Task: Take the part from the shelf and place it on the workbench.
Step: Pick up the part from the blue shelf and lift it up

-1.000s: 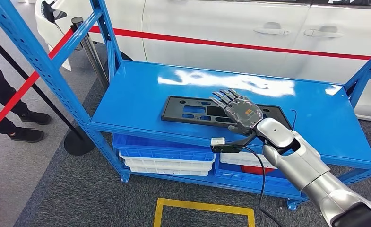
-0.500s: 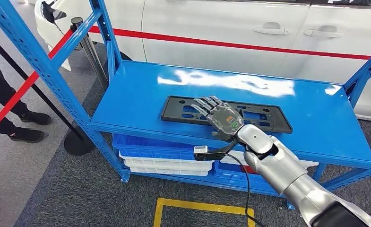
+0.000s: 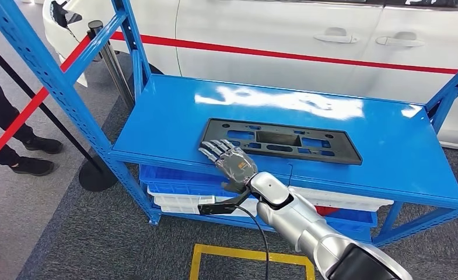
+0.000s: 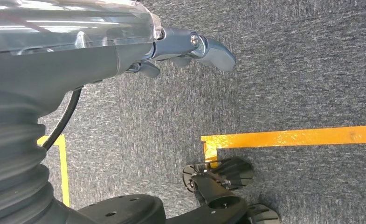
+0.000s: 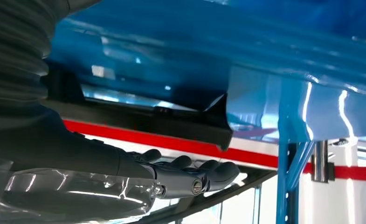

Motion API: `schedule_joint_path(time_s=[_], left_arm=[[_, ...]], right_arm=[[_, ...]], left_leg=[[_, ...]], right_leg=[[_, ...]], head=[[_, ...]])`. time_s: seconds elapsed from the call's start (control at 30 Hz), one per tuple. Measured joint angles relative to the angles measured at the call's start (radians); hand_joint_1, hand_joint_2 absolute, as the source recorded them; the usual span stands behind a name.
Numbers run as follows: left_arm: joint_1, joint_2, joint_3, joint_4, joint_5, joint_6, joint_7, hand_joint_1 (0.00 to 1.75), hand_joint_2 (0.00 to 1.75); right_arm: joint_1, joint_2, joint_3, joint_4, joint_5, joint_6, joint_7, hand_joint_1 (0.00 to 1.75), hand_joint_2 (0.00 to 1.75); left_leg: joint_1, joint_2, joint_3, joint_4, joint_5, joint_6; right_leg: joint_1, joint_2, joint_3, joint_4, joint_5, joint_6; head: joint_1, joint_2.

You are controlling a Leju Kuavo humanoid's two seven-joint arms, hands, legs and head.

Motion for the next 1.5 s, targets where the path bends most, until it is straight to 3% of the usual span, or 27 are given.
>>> schedule_joint_path(time_s=[0.37,0.67,1.3,1.5], left_arm=[[0.003,0.0,0.005,0.0,0.002,0.005,-0.008,0.0,1.75],[-0.005,-0.006,0.001,0.0,-0.04,-0.007,0.01,0.0,1.75],[-0.014,-0.014,0.0,0.0,-0.039,-0.013,0.009,0.0,1.75],[-0.015,-0.016,-0.005,0.0,-0.047,-0.024,0.009,0.0,1.75]], right_arm=[[-0.166,0.093,0.023,0.115,0.072,0.025,0.016,0.0,1.75],[-0.262,0.116,0.035,0.195,0.105,0.026,0.04,0.0,1.75],[-0.269,0.13,0.042,0.276,0.1,0.023,0.036,0.0,1.75],[-0.251,0.133,0.042,0.306,0.102,0.005,0.079,0.0,1.75]], left_leg=[[0.0,0.0,0.0,0.0,0.0,0.0],[0.0,0.0,0.0,0.0,0.0,0.0],[0.0,0.0,0.0,0.0,0.0,0.0],[0.0,0.0,0.0,0.0,0.0,0.0]], right_leg=[[0.0,0.0,0.0,0.0,0.0,0.0],[0.0,0.0,0.0,0.0,0.0,0.0],[0.0,0.0,0.0,-0.001,0.0,0.0],[0.0,0.0,0.0,-0.001,0.0,0.0]], head=[[0.0,0.0],[0.0,0.0],[0.0,0.0],[0.0,0.0]])
